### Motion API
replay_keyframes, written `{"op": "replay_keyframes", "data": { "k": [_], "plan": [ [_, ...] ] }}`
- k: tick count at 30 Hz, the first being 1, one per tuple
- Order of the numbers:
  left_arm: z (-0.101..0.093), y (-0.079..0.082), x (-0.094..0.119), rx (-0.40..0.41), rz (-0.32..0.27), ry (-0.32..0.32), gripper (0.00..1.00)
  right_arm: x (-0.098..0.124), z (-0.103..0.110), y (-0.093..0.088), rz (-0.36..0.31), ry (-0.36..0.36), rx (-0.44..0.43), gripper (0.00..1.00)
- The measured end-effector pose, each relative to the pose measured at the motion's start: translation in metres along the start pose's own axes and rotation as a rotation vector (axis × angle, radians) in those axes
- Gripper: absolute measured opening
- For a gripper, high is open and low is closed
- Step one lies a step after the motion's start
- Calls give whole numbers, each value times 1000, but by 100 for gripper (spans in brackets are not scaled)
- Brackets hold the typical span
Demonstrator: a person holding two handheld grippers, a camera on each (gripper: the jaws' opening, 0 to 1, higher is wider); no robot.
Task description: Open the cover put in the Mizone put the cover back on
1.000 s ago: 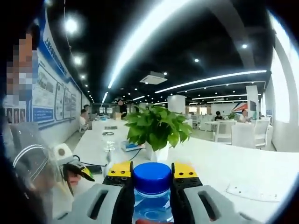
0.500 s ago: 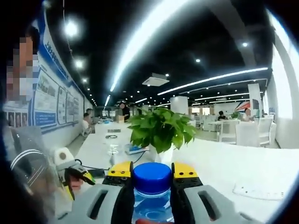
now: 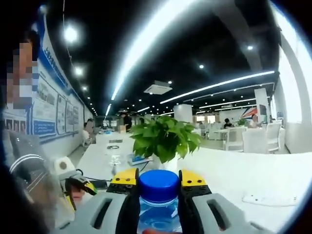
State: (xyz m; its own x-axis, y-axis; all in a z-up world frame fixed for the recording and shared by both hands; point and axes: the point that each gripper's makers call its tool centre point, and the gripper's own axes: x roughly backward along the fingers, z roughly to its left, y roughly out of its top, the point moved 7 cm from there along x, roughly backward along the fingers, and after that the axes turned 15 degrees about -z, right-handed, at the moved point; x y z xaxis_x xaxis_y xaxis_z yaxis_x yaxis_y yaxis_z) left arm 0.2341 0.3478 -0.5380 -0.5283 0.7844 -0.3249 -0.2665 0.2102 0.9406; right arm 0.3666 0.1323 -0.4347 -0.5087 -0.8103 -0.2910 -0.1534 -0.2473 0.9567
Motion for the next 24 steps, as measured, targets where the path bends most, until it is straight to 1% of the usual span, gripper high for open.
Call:
{"op": "replay_keyframes", "data": {
  "k": [2,7,9,12,14,16,19,24],
  "plan": [
    [-1,0,0,0,1,-3,39,-1,1,0,-4,1,24,22],
    [0,0,1,2,0,2,39,-2,-3,0,-11,-6,24,23],
    [0,0,1,7,-4,5,39,-1,-5,-2,-47,0,17,23],
    [0,0,1,7,-4,5,39,2,-5,-4,-81,27,14,23],
    [0,0,1,10,-4,4,39,2,-6,-5,-72,40,14,23],
    [0,-1,1,12,-3,4,39,2,-7,-6,-40,49,-24,23],
    [0,-1,1,11,-4,6,39,2,-8,-6,-47,52,-30,23],
    [1,0,0,14,-6,9,39,2,-6,-6,-36,52,-23,23]
  ]
}}
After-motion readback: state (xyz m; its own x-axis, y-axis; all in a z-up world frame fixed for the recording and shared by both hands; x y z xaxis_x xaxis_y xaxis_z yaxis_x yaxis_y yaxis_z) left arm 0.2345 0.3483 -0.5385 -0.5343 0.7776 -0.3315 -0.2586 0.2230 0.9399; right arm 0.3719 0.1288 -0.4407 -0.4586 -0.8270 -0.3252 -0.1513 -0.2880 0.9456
